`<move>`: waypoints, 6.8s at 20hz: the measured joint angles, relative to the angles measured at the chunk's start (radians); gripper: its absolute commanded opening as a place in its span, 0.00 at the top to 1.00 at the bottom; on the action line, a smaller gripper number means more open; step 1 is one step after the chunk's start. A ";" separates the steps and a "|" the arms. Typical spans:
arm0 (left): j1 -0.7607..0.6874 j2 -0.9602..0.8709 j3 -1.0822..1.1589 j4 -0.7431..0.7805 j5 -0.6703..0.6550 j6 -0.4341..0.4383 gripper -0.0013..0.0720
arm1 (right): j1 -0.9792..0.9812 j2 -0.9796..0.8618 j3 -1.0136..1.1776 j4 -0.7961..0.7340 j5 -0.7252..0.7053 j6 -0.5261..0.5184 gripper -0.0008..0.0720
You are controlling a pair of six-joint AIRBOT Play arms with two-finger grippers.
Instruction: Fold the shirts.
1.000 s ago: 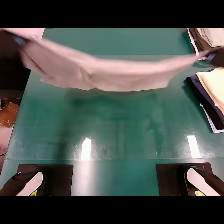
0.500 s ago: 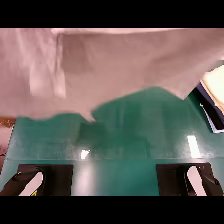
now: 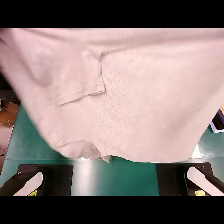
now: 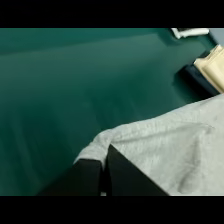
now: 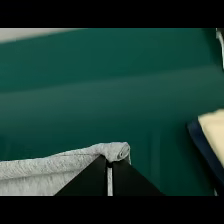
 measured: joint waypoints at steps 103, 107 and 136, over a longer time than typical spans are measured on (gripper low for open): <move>0.001 0.151 -1.269 -0.003 0.325 -0.016 0.95 | 0.121 -0.348 -1.021 0.086 -0.179 -0.275 0.46; 0.001 0.151 -1.268 -0.004 0.315 -0.012 0.95 | 0.148 -0.346 -1.063 0.100 -0.214 -0.285 0.87; 0.000 0.318 -1.121 0.031 0.460 -0.011 0.95 | 0.256 -0.196 -0.728 -0.062 -0.292 -0.200 0.97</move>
